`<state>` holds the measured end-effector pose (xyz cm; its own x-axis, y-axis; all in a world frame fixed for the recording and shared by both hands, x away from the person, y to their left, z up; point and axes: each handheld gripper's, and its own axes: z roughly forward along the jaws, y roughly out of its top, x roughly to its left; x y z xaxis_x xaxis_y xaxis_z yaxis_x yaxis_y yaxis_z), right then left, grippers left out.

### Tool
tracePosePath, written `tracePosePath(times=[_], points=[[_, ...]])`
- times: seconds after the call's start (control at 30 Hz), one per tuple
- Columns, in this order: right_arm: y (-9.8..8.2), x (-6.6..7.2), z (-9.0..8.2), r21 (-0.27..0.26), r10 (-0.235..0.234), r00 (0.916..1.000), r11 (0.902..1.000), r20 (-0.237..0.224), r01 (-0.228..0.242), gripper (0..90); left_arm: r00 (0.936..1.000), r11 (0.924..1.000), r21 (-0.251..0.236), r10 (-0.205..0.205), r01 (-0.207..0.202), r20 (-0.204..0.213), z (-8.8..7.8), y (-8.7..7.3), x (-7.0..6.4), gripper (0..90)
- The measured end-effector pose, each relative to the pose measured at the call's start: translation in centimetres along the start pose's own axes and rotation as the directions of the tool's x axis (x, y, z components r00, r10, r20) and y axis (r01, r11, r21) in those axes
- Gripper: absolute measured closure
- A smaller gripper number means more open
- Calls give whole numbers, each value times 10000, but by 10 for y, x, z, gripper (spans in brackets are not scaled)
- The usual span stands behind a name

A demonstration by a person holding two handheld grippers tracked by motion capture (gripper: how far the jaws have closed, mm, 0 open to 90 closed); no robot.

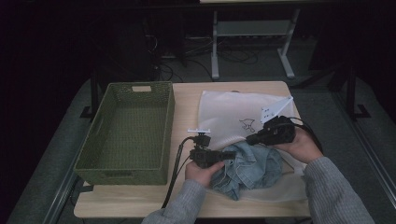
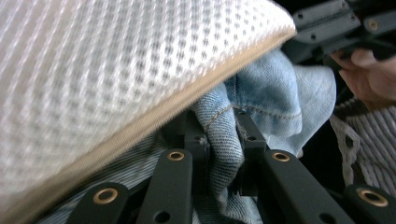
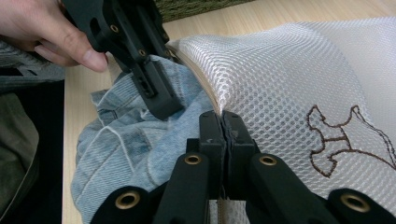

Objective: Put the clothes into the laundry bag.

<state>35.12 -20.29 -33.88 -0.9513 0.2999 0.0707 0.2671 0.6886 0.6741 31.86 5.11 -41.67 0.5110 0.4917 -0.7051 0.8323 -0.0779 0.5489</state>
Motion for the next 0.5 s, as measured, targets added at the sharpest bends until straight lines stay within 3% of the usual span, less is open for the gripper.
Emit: tracePosePath(times=[0.13, 0.27, 0.5], points=[[-5, -4, -2, 47, 209, 9998, 9998, 41, -209, 875, 10000, 9999, 132, 26, -27, 72, -9, -6, 1, 663], [-9, -7, 0, 5, 306, 9995, 9995, 50, -306, 875, 9993, 9992, 185, 363, -361, -104, -25, -11, -4, 529], [-13, -10, -2, 65, 456, 9988, 9989, 184, -457, 874, 9974, 9968, 623, 538, -508, -473, -41, -19, -3, 428]])
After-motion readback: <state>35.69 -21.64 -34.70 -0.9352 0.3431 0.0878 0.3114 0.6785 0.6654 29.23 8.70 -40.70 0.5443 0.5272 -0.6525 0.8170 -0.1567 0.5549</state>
